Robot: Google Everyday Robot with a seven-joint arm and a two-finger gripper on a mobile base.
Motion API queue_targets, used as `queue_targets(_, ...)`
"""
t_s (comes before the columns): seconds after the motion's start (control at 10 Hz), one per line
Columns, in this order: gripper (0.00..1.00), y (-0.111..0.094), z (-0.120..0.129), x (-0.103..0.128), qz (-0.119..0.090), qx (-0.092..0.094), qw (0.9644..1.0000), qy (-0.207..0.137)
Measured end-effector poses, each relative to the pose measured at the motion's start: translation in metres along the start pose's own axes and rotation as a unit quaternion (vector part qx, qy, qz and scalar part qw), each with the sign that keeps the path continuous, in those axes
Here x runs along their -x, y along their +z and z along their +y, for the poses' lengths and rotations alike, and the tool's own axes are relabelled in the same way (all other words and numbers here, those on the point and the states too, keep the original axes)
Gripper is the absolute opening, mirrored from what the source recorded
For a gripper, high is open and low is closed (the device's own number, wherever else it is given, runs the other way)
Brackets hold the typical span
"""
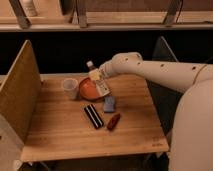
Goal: Place the bottle in the ceramic bowl
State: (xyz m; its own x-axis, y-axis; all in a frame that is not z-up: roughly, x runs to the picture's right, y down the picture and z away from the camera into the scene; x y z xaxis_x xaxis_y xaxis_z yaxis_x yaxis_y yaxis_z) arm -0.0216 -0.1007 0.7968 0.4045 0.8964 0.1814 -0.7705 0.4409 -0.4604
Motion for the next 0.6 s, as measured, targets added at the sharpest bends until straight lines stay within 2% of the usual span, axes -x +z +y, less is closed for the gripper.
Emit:
queue_targets(0.2,0.00,0.005,-0.029,0.024,-0.023,-0.008,0.9996,-0.013)
queue_targets(0.3,0.00,0.014,-0.039,0.039,-0.040,-0.001,0.9990,-0.019)
queue_targets(0.5,0.00,0.036,-0.030,0.063,-0.065,0.034,0.9970,-0.023)
queue_targets(0.6,0.00,0.054,-0.012,0.073,-0.077,0.066,0.9946,-0.022)
